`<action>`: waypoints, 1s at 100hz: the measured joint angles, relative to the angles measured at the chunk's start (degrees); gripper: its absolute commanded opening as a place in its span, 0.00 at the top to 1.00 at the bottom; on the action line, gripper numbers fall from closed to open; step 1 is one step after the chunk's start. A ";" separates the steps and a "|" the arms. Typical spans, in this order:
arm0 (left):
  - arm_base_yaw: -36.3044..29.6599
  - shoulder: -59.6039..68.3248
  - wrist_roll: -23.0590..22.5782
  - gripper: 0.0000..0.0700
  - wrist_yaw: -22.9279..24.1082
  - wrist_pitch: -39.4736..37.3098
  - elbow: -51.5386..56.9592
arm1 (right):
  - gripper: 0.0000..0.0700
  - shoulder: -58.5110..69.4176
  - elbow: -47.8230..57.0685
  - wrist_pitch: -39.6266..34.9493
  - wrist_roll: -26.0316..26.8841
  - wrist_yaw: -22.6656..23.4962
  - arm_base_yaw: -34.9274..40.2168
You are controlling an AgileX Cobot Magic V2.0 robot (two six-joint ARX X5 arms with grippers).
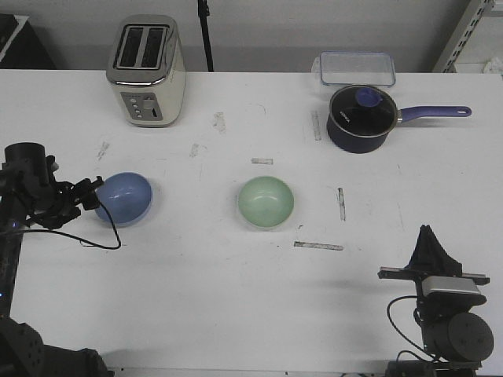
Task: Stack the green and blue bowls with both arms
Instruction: 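Reach the left gripper forward and grasp the rim of the light blue bowl, then lift the blue bowl with the left gripper and lower it into the green bowl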
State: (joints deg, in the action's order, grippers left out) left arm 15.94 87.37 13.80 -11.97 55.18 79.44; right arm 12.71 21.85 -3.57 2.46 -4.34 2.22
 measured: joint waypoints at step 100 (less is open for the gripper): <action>-2.49 11.98 -0.26 1.00 0.00 -8.24 0.00 | 0.99 0.00 0.00 -0.02 0.00 0.00 0.00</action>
State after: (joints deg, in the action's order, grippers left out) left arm 13.45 99.35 13.54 -11.97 46.94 79.44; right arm 12.71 21.85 -3.60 2.46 -4.34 2.22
